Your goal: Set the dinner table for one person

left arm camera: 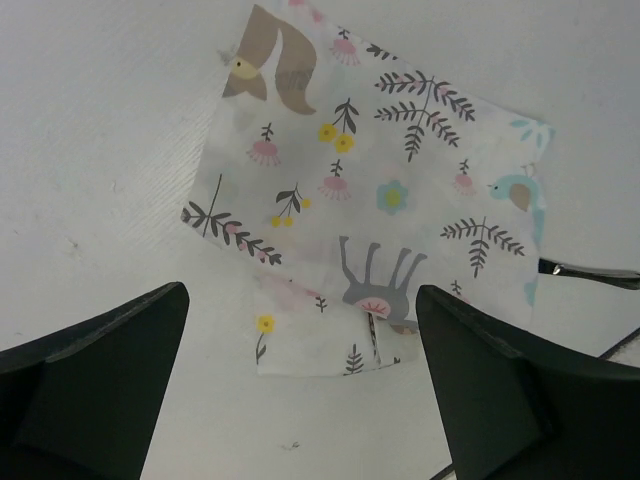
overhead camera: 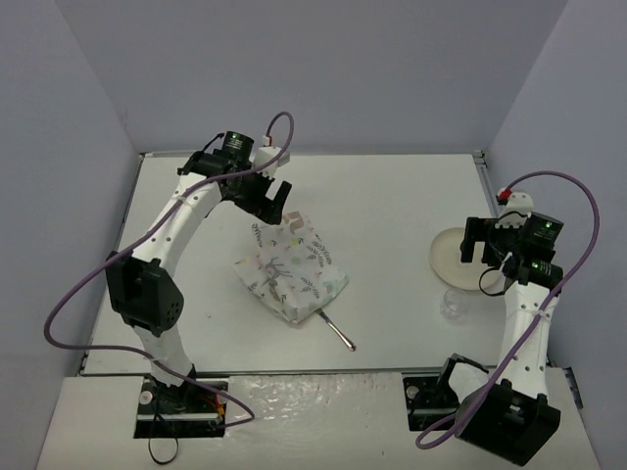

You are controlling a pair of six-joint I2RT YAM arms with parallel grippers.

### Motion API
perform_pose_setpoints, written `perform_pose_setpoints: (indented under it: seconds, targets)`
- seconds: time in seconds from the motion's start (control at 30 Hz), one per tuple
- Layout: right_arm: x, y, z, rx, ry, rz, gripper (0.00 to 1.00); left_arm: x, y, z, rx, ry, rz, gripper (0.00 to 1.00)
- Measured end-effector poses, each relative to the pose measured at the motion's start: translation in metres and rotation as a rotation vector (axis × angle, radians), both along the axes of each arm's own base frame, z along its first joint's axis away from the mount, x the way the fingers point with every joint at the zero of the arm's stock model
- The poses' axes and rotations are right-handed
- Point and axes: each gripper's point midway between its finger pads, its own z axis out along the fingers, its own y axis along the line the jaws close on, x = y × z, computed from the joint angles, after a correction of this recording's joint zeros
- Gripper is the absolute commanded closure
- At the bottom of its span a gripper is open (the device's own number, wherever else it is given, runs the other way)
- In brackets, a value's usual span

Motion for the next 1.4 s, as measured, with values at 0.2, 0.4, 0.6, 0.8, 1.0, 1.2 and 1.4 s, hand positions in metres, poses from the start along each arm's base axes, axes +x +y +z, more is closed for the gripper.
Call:
perform_pose_setpoints:
  seconds: [0.2,0.4,0.6,0.8,1.0,1.2,1.4]
  targets:
    - [0.000,0.001,0.000,0.003,0.000,0.004,0.00,0.014,0.024,-0.027,0.131,-0.006,0.050,0.03]
    - [0.020,0.054,0.031,0.008,-0.044,0.203,0.00,0.035,0.055,-0.037,0.204,-0.010,0.119,0.03]
    - [0.056,0.118,0.087,-0.003,-0.124,0.417,0.00,0.066,0.064,-0.065,0.243,0.035,0.123,0.03]
    - [0.078,0.151,0.047,0.056,0.003,0.525,0.00,0.083,0.027,-0.102,0.269,0.069,-0.054,0.03]
    - [0.051,0.152,0.008,0.056,0.103,0.530,0.00,0.094,-0.023,-0.126,0.237,0.067,-0.307,0.04]
    - [0.045,0.152,0.009,0.045,0.084,0.530,0.00,0.076,-0.061,-0.136,0.209,0.076,-0.533,0.06]
    - [0.045,0.150,0.007,0.033,0.078,0.521,0.00,0.059,-0.089,-0.141,0.169,0.074,-0.675,0.08]
